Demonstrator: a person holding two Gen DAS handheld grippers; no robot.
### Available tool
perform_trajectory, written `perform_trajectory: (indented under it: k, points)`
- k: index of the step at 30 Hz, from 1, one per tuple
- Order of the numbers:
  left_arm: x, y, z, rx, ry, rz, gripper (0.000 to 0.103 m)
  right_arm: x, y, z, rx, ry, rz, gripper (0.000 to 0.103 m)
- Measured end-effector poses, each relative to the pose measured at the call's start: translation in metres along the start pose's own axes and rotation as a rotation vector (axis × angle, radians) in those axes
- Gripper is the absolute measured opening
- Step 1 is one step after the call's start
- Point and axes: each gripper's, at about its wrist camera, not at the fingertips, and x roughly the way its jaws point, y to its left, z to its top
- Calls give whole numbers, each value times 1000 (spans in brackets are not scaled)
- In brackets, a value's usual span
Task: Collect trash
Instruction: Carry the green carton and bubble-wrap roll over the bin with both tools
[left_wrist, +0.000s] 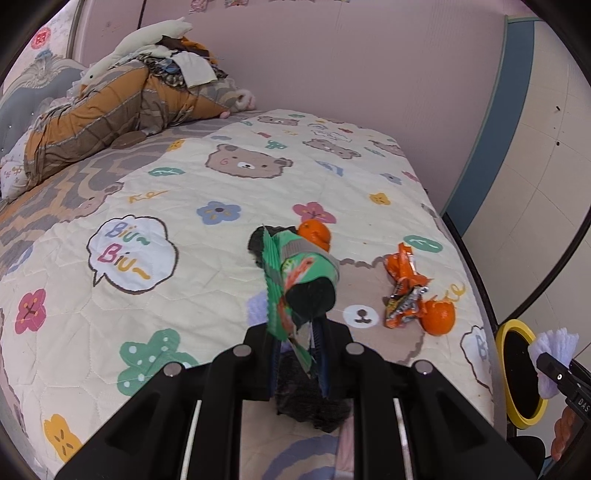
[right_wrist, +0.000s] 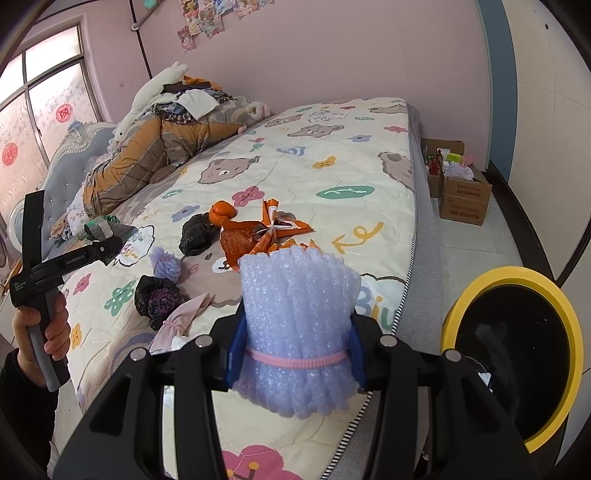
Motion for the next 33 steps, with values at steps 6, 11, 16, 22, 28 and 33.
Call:
perform_trajectory:
  k: [6, 11, 16, 22, 28, 33]
  points:
    - [-6, -24, -1, 37, -8, -30, 15, -10, -9, 0, 15, -20, -11, 44]
    - [-7, -46, -4, 65, -2, -62, 15, -18, -19, 1, 29, -26, -23, 44]
    - [-7, -69, -7, 87, 8, -98, 15, -25, -30, 0, 39, -34, -38, 44]
    - [-5, -101, -10, 129, 17, -134, 15, -34, -46, 0, 56, -40, -61, 44]
    - [0, -134, -16, 158, 34, -176, 15, -44, -65, -1, 78, -48, -86, 44]
    - [4, -159, -20, 176, 48, -217, 15, -52, -82, 0, 91, -59, -108, 44]
